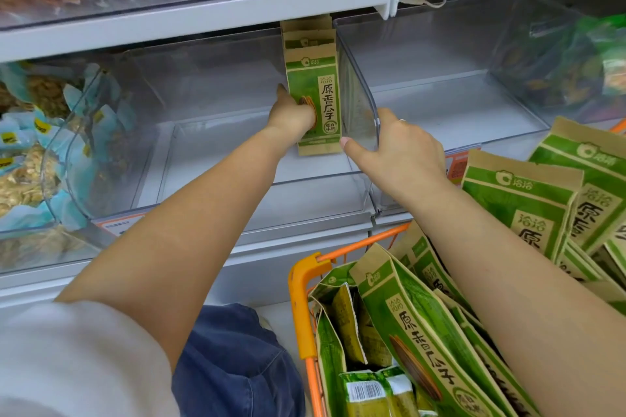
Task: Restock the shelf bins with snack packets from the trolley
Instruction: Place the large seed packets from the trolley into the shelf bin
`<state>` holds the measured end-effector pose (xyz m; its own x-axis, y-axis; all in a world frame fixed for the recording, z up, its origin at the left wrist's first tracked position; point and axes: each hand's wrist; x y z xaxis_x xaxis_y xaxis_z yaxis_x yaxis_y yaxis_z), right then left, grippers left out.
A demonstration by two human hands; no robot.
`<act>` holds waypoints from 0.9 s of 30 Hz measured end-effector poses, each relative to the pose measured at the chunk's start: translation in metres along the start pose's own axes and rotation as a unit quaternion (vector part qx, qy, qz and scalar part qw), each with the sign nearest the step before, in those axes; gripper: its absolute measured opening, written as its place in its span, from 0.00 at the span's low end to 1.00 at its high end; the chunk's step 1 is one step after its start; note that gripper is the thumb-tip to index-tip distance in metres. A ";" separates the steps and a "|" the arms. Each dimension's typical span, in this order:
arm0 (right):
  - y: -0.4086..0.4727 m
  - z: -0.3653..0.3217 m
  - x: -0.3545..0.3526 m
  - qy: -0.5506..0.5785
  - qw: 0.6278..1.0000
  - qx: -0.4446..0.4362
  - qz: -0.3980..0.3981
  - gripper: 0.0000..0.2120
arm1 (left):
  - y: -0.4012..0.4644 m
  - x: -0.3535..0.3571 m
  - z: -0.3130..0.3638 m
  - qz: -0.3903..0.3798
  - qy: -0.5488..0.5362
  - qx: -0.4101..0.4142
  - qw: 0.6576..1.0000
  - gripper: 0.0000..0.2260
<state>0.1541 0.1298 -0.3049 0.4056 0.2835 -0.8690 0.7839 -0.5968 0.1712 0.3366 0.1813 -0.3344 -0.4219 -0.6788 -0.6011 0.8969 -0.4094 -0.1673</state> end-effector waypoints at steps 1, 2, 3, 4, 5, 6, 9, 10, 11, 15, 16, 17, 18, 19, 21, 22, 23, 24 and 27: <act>0.000 0.000 0.000 0.000 1.000 0.001 0.000 0.25 | -0.001 0.001 0.000 -0.006 0.023 0.001 1.000 0.28; 0.000 0.000 0.000 0.000 1.000 0.001 -0.001 0.25 | -0.002 0.002 0.000 -0.011 0.042 -0.002 0.999 0.26; 0.000 0.000 0.000 -0.001 1.000 0.001 -0.001 0.25 | -0.002 0.002 0.001 -0.013 0.054 -0.006 0.998 0.24; 0.000 0.000 0.000 -0.002 1.000 0.001 -0.001 0.25 | -0.001 0.000 0.002 -0.015 0.068 -0.008 0.998 0.22; 0.000 0.000 0.001 -0.003 1.000 0.001 -0.001 0.25 | -0.001 -0.001 0.002 -0.021 0.088 -0.007 0.996 0.21; 0.000 0.000 0.000 -0.002 1.000 0.001 -0.001 0.25 | -0.001 -0.003 0.001 -0.031 0.118 -0.004 0.992 0.21; -0.001 0.000 0.000 0.002 1.000 -0.002 0.001 0.25 | -0.004 -0.004 -0.007 -0.046 0.203 0.011 0.978 0.28; -0.001 0.000 0.000 0.004 1.000 -0.003 0.001 0.26 | -0.004 -0.004 -0.009 -0.044 0.218 0.019 0.975 0.31; -0.001 0.000 0.000 0.004 1.000 -0.003 0.001 0.26 | -0.005 -0.004 -0.010 -0.042 0.233 0.026 0.971 0.34; -0.001 0.000 0.000 0.006 1.000 -0.003 0.000 0.26 | -0.006 -0.002 -0.010 -0.004 0.254 0.033 0.967 0.34; -0.001 0.000 0.000 0.005 1.000 -0.004 0.001 0.26 | -0.006 -0.001 -0.009 0.017 0.242 0.043 0.969 0.32; -0.001 0.001 0.000 0.003 1.000 -0.004 0.001 0.26 | -0.006 0.000 -0.009 0.040 0.225 0.059 0.972 0.29; -0.001 0.001 0.000 0.002 1.000 -0.004 0.002 0.26 | -0.005 0.000 -0.008 0.064 0.205 0.075 0.974 0.27; -0.001 0.001 0.001 0.002 1.000 -0.003 0.002 0.26 | -0.005 -0.001 -0.007 0.086 0.183 0.088 0.975 0.25; -0.002 0.001 0.000 0.004 1.000 -0.002 0.002 0.26 | -0.003 0.000 -0.006 0.100 0.143 0.091 0.980 0.23; -0.002 0.000 0.000 0.005 1.000 -0.002 0.002 0.26 | -0.001 0.002 -0.006 0.088 0.129 0.080 0.984 0.24; -0.002 0.000 0.000 0.006 1.000 -0.002 0.002 0.26 | 0.001 0.003 -0.007 0.068 0.120 0.062 0.988 0.26; -0.002 0.000 0.000 0.006 1.000 -0.003 0.002 0.25 | 0.002 0.004 -0.008 0.042 0.110 0.036 0.992 0.29; -0.002 0.000 -0.001 0.003 1.000 -0.003 0.001 0.25 | 0.002 0.002 -0.008 -0.012 0.044 -0.031 0.998 0.43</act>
<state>0.1524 0.1305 -0.3048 0.4107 0.2873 -0.8653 0.7854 -0.5934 0.1758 0.3387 0.1837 -0.3428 -0.4319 -0.6119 -0.6626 0.8947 -0.3834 -0.2291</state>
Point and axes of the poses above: each hand's wrist, its own y-axis towards the middle knuckle, its own x-axis out of the palm, z = x × y, and after that the axes turned 5 degrees about y, right-handed
